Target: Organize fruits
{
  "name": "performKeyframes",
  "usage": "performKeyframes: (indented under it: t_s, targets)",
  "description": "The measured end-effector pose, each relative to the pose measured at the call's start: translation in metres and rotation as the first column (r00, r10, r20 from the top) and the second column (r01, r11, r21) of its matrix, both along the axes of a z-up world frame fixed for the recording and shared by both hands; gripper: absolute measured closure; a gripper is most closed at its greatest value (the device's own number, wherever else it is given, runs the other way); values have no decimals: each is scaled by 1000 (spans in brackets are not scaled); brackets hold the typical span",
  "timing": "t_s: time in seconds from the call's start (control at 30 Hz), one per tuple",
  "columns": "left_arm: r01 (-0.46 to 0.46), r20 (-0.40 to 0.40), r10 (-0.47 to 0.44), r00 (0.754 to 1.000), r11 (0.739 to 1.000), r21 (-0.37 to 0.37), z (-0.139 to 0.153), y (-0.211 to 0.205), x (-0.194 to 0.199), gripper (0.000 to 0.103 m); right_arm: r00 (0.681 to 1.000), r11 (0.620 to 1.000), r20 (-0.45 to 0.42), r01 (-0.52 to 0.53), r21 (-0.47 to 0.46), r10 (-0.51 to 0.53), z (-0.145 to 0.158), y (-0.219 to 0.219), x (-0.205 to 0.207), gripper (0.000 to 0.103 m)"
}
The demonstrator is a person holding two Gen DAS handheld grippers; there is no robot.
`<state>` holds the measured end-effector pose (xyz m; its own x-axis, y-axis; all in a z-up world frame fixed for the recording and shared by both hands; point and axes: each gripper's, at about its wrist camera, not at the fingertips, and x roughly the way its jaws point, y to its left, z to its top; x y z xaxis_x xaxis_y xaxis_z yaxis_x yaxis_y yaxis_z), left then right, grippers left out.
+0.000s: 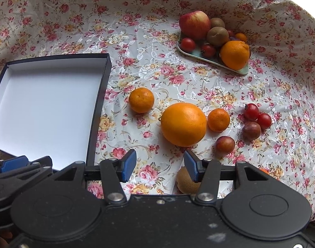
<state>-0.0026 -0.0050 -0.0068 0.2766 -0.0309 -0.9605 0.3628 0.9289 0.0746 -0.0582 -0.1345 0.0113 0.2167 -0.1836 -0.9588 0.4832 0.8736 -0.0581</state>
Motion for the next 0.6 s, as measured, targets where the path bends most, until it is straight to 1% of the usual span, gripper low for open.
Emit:
performKeyframes:
  t_s: [0.6]
  targets:
    - [0,2,0,1000,1000,-1,-1,-2,-3,58,1000,1000,-14,-12,-1,12,-3,2,1,50]
